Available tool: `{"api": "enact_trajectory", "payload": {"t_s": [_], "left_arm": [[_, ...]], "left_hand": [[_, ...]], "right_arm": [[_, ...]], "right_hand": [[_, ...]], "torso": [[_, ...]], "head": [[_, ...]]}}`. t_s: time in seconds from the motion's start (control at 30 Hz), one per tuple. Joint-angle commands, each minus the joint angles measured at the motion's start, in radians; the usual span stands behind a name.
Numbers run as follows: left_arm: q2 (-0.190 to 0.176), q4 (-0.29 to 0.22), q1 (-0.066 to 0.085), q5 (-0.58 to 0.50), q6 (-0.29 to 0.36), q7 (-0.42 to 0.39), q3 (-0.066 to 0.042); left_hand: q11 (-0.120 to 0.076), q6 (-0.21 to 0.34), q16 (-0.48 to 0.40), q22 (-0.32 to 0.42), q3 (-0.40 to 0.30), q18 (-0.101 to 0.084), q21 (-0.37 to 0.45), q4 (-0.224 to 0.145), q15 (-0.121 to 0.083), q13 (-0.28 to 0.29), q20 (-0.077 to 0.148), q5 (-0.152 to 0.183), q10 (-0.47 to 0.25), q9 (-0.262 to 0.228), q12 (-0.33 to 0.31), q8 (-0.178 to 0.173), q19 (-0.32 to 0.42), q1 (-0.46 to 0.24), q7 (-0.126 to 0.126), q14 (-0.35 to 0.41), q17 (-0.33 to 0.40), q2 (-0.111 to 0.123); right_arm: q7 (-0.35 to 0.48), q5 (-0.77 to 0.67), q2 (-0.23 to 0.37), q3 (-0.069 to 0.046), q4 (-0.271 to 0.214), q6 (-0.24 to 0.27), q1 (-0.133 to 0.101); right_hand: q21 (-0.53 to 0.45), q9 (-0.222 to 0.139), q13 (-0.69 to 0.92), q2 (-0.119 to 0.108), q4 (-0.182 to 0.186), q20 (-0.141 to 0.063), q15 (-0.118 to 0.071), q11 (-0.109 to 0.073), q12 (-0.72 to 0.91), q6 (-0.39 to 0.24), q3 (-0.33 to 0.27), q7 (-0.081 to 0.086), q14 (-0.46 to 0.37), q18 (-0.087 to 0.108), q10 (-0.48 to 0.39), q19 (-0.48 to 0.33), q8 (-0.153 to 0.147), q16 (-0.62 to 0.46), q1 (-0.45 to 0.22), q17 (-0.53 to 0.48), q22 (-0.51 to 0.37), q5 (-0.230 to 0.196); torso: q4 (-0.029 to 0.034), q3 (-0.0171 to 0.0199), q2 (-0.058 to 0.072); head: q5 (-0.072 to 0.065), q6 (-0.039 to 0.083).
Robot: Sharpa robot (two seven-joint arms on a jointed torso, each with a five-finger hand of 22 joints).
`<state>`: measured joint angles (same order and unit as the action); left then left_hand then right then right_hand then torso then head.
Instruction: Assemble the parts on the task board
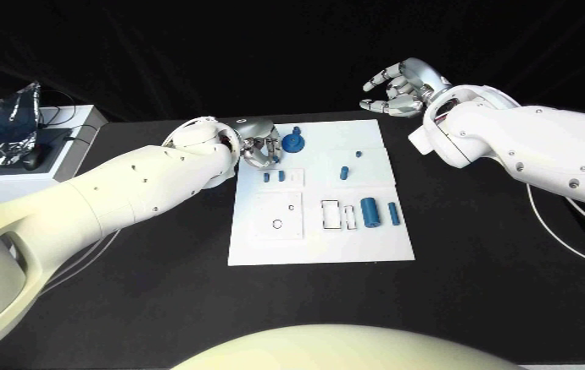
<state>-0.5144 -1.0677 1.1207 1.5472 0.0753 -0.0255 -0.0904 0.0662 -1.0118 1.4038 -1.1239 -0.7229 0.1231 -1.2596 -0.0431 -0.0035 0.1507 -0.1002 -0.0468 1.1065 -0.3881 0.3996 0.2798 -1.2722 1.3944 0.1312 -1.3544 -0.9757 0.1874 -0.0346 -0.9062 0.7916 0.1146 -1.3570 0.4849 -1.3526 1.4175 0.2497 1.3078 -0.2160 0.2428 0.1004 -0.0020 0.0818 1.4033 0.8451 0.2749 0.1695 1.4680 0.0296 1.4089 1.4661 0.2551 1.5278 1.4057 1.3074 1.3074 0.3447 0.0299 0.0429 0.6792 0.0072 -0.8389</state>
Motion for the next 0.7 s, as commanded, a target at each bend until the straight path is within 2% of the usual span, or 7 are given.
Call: {"api": "enact_trajectory", "payload": {"t_s": [0.03, 0.33, 0.7], "left_arm": [[0.005, 0.002, -0.001, 0.011, -0.026, 0.001, 0.001], [0.007, 0.003, -0.001, 0.012, -0.032, -0.002, 0.004], [0.008, 0.005, -0.001, 0.012, -0.039, -0.001, 0.006]], "left_hand": [[-0.001, -0.006, 0.003, 0.002, 0.002, -0.012, -0.001, -0.003, 0.000, 0.001, -0.001, -0.005, 0.007, -0.001, -0.005, 0.005, 0.001, -0.008, 0.002, -0.005, 0.002, -0.002], [-0.001, -0.008, 0.003, 0.003, 0.003, -0.012, -0.001, -0.003, 0.000, 0.002, -0.001, -0.005, 0.009, -0.001, -0.007, 0.004, 0.001, -0.008, 0.002, -0.005, 0.002, -0.002], [-0.002, -0.009, 0.003, 0.005, 0.008, -0.011, 0.002, -0.004, -0.001, 0.003, -0.001, -0.005, 0.012, -0.002, -0.011, 0.003, 0.004, -0.011, 0.001, -0.004, 0.004, 0.001]], "right_arm": [[0.006, -0.011, 0.001, 0.000, -0.002, -0.009, 0.000], [0.006, -0.011, 0.002, 0.000, -0.002, -0.010, 0.000], [0.005, -0.011, 0.002, 0.000, -0.002, -0.010, 0.000]], "right_hand": [[-0.006, 0.001, 0.090, -0.006, 0.001, 0.003, 0.005, -0.001, 0.000, -0.005, 0.005, -0.001, 0.077, 0.013, 0.003, 0.034, 0.004, -0.002, 0.002, 0.159, 0.124, 0.005], [-0.008, 0.001, 0.089, -0.009, 0.001, 0.002, 0.004, -0.001, -0.001, -0.008, 0.008, -0.002, 0.077, 0.013, 0.003, 0.033, 0.008, -0.002, 0.002, 0.158, 0.122, 0.004], [-0.008, 0.001, 0.089, -0.009, 0.001, 0.002, 0.004, -0.001, -0.001, -0.008, 0.008, -0.002, 0.077, 0.013, 0.003, 0.033, 0.008, -0.002, 0.002, 0.158, 0.122, 0.004]], "torso": [[-0.0011, -0.0008, 0.001], [0.0008, -0.0006, 0.000], [0.0010, -0.0009, 0.000]], "head": [[-0.002, -0.001], [-0.004, -0.005], [-0.003, -0.002]]}}
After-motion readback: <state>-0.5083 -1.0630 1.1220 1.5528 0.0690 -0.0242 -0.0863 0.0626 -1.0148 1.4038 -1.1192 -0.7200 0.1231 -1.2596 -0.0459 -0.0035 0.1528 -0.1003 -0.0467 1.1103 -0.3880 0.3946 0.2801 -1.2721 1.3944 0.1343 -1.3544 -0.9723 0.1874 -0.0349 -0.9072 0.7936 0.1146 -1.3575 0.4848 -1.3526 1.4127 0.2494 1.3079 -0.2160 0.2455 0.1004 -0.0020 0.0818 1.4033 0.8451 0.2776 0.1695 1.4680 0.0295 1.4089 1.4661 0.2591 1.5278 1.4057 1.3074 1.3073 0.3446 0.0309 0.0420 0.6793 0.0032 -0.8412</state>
